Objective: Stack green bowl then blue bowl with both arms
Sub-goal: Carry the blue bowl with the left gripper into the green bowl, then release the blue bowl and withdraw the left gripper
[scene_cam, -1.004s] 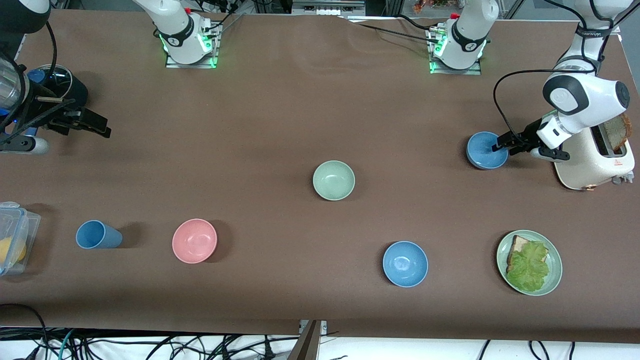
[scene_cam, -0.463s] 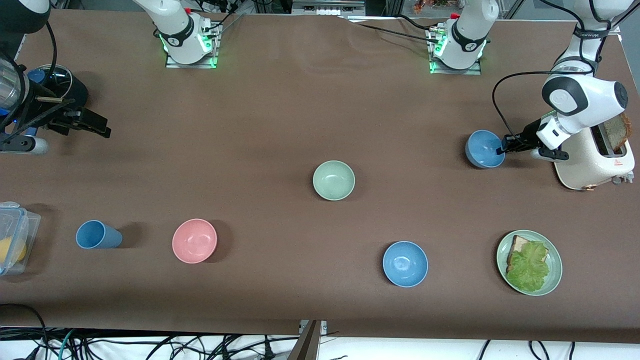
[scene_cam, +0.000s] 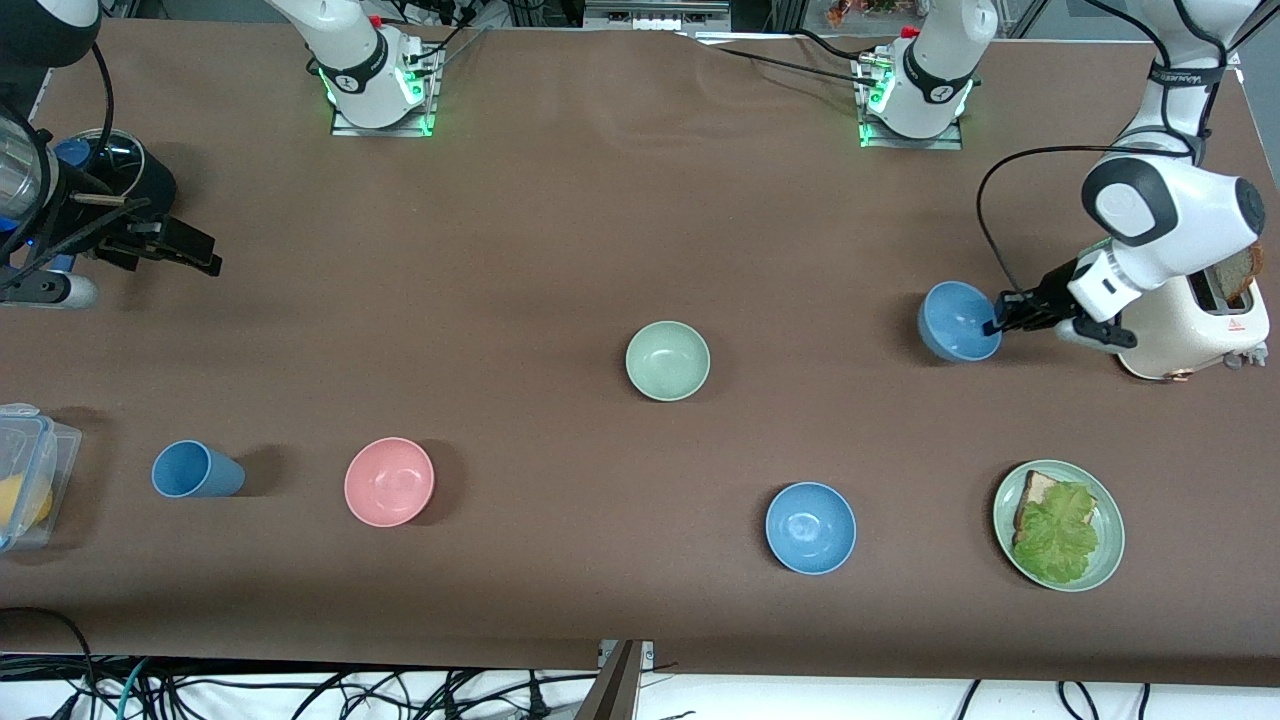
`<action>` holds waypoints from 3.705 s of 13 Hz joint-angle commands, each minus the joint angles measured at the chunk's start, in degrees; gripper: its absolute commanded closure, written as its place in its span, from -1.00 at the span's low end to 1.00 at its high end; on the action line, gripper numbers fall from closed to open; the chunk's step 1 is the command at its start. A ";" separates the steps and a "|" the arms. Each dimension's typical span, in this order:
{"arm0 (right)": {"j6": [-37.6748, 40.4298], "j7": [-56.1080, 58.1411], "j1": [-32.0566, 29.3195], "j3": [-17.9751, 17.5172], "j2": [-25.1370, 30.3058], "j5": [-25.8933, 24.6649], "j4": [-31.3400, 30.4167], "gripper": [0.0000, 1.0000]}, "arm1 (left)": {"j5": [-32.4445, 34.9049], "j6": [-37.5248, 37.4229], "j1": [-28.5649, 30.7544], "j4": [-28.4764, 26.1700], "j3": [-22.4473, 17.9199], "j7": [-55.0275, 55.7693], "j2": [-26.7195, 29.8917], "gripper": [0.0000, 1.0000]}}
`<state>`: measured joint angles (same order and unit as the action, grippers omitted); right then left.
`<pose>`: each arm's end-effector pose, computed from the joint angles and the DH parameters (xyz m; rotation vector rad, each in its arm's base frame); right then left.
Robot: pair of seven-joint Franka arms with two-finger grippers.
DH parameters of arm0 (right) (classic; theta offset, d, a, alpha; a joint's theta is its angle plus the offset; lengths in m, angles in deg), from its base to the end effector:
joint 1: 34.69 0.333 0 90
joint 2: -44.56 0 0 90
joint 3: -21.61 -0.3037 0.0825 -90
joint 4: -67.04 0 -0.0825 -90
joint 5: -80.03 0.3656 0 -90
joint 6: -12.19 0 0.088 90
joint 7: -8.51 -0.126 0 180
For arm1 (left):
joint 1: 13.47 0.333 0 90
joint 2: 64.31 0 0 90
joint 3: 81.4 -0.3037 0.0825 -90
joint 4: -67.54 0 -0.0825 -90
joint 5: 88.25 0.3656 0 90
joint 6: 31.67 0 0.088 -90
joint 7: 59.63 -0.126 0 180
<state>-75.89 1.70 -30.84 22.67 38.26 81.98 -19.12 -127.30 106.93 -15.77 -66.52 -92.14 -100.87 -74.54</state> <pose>0.5613 0.0323 0.5603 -3.1118 0.1094 0.1228 0.4900 0.0634 0.2379 2.7510 -0.0479 0.1224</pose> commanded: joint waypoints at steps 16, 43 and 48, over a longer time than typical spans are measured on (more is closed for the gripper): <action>-0.33 -0.75 -0.95 -0.97 0.24 -0.28 0.02 -1.00 | 20.87 -0.97 -39.00 32.10 1.07 67.25 -19.02 1.00; -1.47 0.66 -0.51 -1.15 0.24 -3.01 0.02 -1.00 | 25.52 -25.64 -33.40 45.46 -0.69 73.34 -11.41 -1.00; -1.65 1.19 -0.51 -1.15 0.24 -2.83 0.02 -1.00 | 25.44 -38.99 -21.28 47.82 -0.34 64.65 -3.66 -1.00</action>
<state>-77.24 2.13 -30.89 22.12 38.25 79.87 -19.13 -103.50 72.46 -40.84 -19.80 -93.61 -32.87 -80.22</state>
